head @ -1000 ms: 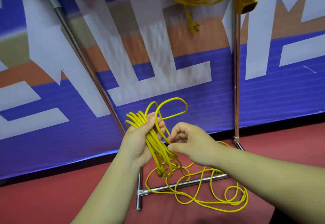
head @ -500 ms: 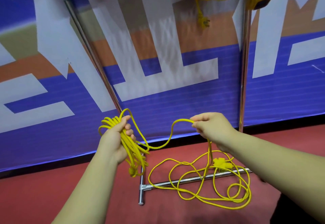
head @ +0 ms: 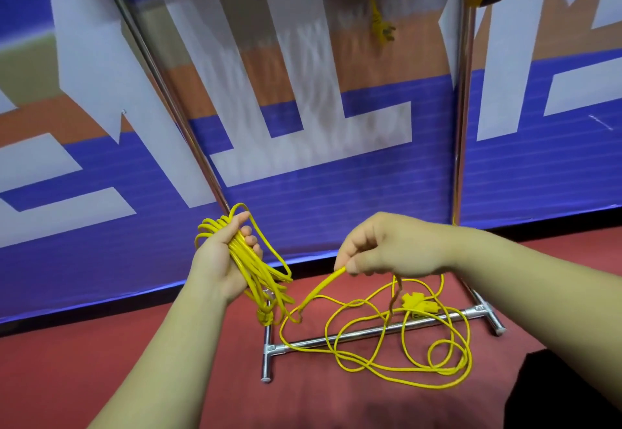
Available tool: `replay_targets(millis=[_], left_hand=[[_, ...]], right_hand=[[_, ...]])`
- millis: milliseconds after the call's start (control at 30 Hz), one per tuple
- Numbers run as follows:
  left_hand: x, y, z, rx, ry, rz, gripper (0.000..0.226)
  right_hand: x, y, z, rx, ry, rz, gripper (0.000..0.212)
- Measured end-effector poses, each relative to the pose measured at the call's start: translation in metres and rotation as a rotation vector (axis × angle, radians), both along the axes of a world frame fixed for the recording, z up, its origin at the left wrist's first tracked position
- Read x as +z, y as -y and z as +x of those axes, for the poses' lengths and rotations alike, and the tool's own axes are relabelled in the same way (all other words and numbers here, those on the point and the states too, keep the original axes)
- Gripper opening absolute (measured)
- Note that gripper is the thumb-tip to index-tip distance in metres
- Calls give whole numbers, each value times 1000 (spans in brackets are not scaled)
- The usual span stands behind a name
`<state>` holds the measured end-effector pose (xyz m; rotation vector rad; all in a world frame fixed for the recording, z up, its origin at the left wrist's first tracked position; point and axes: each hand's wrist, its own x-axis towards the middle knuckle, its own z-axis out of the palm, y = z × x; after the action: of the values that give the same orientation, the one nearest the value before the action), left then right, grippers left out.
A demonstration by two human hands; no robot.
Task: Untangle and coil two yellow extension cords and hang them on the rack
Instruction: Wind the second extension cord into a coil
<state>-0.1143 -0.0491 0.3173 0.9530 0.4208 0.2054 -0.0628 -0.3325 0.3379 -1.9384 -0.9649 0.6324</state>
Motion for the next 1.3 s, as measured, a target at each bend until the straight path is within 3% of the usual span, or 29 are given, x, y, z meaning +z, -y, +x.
replay_targets(millis=[267,467,633,733,1000,1300], left_hand=[[-29,11,10,-20,-83,70,14],[-33,27,21,11,-102,81,14],[-20,34,21,29,-82,36,15],[-17,35,20,31,-62,12,17],[-21,47,18,-72,-103,127,15],[-17,66,10,-315,-144,153,44]], right_hand=[[18,24,4,-45,-197,249,18],[13,22,-4,2,-135,102,16],[-3,20,-5,17,83,-159,13],[-7,16,-7,52,119,-199,13],[13,18,-10,51,-11,48,14],[5,11,2,-139,-59,314,14]])
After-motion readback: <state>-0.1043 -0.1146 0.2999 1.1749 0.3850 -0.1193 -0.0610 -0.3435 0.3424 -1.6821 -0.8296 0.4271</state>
